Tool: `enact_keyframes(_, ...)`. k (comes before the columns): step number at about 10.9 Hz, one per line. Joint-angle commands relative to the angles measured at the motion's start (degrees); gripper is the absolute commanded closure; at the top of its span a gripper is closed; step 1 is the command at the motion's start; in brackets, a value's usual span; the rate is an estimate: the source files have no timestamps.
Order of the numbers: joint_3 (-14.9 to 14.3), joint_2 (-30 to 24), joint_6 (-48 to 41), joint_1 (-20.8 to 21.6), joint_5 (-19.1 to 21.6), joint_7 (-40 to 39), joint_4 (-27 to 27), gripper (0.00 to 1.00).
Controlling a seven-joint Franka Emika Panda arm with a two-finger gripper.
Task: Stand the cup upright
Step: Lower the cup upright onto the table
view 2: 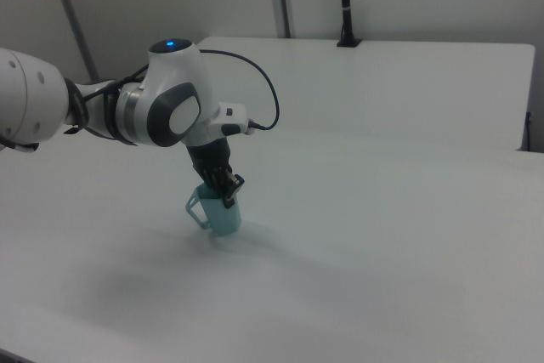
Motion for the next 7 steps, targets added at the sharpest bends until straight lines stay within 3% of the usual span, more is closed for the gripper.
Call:
enact_keyframes(1,0.4,0.6,1.8,-1.0,3.6,-0.9,-0.6,0.59)
enact_keyframes(2,0.4,0.6,1.3,-1.0,3.6,-1.8,-0.6,0.02)
enact_keyframes(7,0.3,-0.6,-3.7,-1.3,3.6,-2.4,1.5,0.0)
